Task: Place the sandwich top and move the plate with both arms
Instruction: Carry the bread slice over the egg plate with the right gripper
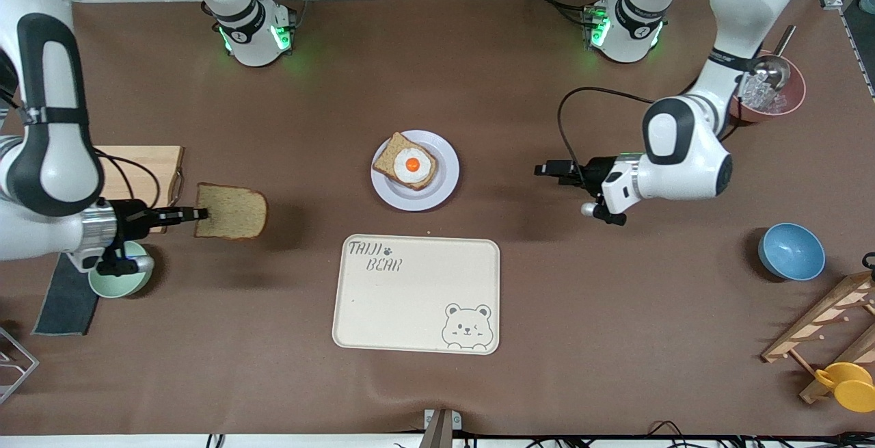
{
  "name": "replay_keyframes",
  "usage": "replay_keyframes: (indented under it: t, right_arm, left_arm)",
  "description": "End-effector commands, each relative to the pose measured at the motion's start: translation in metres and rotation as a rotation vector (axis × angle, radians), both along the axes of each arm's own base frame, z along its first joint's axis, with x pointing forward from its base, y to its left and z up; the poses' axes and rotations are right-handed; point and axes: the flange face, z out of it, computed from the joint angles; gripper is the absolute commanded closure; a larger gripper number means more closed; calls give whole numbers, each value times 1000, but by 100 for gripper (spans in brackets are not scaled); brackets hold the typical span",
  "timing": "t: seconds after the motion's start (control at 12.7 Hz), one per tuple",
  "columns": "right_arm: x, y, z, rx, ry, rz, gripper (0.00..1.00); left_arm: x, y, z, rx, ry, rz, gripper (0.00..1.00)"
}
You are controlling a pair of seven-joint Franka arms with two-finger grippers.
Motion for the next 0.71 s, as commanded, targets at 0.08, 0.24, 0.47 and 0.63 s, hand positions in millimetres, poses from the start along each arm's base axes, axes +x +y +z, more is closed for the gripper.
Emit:
replay_keyframes:
  t: [0.08,0.24,0.47,0.63]
  right_arm:
    - [-9,68,22,-51,14,-62,100]
    - [-18,111,19,-55,5,-75,100]
    - [-36,185,1,-64,-26,-116,100]
    - [-57,228,-17,-96,-63,-103,100]
  left_arm:
    - [-17,-3,-6,-9,3,36,0]
    - [-19,-4,-8,-19,14,53,0]
    - [-21,-4,-11,-4,4,60,0]
    - [-22,-5,-10,-5,4,59,0]
